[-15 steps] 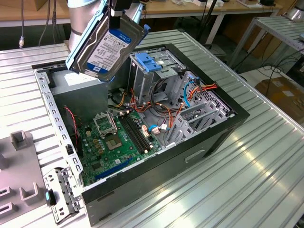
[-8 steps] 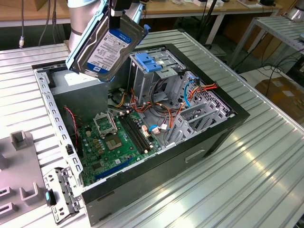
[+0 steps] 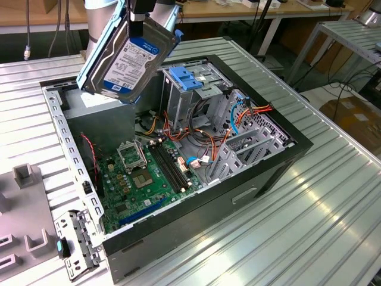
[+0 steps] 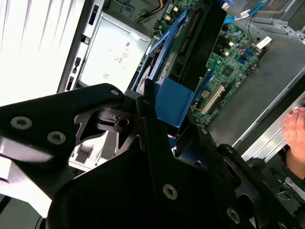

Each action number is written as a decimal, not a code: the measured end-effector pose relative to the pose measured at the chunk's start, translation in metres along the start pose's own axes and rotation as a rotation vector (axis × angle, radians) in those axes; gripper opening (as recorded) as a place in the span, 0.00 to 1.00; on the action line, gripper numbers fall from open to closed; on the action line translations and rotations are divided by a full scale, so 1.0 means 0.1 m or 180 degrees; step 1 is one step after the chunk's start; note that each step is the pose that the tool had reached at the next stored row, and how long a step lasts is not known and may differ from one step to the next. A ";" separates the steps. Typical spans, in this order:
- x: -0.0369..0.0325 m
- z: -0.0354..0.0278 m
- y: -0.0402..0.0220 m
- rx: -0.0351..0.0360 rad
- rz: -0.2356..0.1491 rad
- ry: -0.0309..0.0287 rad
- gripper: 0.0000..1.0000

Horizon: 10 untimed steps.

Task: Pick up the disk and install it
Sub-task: 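Insert the disk into the insertion slot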

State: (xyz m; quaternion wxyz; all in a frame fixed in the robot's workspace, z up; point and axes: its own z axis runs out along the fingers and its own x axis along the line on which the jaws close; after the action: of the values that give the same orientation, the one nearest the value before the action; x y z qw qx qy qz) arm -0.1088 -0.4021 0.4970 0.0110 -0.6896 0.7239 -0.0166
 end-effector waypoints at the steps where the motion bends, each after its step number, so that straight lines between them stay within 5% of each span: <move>1: 0.000 0.000 0.000 0.0000 0.0000 0.0000 0.37; 3: 0.001 -0.002 0.010 0.0007 0.0000 -0.0001 0.37; 10: 0.007 -0.009 0.144 0.0198 0.0001 -0.0017 0.37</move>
State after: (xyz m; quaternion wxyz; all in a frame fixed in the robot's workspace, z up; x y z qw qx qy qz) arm -0.1233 -0.4021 0.4974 0.0344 -0.6889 0.7231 -0.0372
